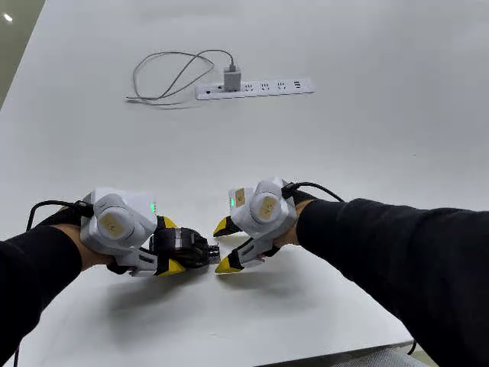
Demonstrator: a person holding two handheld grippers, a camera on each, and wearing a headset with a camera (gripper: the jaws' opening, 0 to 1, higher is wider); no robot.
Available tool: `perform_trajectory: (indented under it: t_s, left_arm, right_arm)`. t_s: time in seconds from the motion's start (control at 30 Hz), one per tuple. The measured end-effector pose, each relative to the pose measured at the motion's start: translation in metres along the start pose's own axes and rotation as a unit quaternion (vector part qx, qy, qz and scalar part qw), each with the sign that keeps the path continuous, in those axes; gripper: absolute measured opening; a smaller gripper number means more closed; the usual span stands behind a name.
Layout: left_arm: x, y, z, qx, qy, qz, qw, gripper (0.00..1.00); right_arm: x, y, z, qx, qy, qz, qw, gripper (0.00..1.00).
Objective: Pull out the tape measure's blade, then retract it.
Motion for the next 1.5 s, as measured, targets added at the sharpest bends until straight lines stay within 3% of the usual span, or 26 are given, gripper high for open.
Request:
perform_trajectory:
  t_s: [0.5,0.63,0.73,0.8,1.0,1.07,1.1,1.3,1.33,1.4,1.5]
  left_arm:
    - [0.0006,-0.0008,-0.0009,-0.003,0.006,-0.004,1.0000,0.34]
    - [0.0005,-0.0009,-0.0009,-0.004,0.006,-0.003,1.0000,0.34]
    - [0.0007,-0.0008,-0.0011,-0.005,0.006,-0.003,1.0000,0.33]
    - [0.0007,-0.0009,-0.0011,-0.004,0.004,-0.003,1.0000,0.33]
    - [0.0011,-0.0005,-0.0015,-0.005,0.007,-0.002,1.0000,0.33]
    - [0.0009,-0.0007,-0.0013,-0.005,0.009,-0.001,0.9999,0.33]
    - [0.0008,-0.0006,-0.0013,-0.005,0.006,0.000,1.0000,0.33]
    - [-0.0003,-0.0004,-0.0011,-0.003,0.005,0.001,1.0000,0.33]
    - [-0.0004,-0.0004,-0.0010,-0.003,0.006,0.001,1.0000,0.33]
    - [-0.0006,-0.0004,-0.0009,-0.002,0.007,0.001,1.0000,0.33]
    - [-0.0008,-0.0005,-0.0009,-0.002,0.008,0.000,1.0000,0.33]
  right_arm:
    - [-0.0045,-0.0057,0.0024,0.006,0.014,0.003,0.9999,0.13]
    - [-0.0045,-0.0052,0.0027,0.012,0.019,0.003,0.9998,0.13]
    - [-0.0043,-0.0051,0.0050,0.026,0.000,-0.006,0.9997,0.12]
    - [-0.0040,-0.0061,0.0071,0.031,0.012,-0.012,0.9994,0.12]
    - [-0.0056,-0.0055,0.0055,0.030,-0.001,-0.004,0.9995,0.11]
    - [-0.0052,-0.0060,0.0063,0.043,0.046,-0.031,0.9976,0.10]
    - [-0.0029,-0.0069,0.0059,0.039,0.024,-0.019,0.9988,0.10]
    - [-0.0056,-0.0080,0.0039,0.023,0.000,-0.007,0.9997,0.10]
    - [-0.0049,-0.0086,0.0035,0.022,-0.032,-0.002,0.9993,0.10]
    - [-0.0044,-0.0085,0.0036,0.023,0.000,-0.009,0.9997,0.10]
    - [-0.0045,-0.0080,0.0031,0.023,-0.004,-0.009,0.9997,0.10]
Point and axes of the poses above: the centre of the closed fingertips' face, and the gripper's own axes: y roughly backward along the fingers, x roughly to its left, z roughly out of its top, the point moved 5 cm from there along y, roughly backward along the fingers, and after that the axes turned 11 degrees about x, right-handed, at the moved point
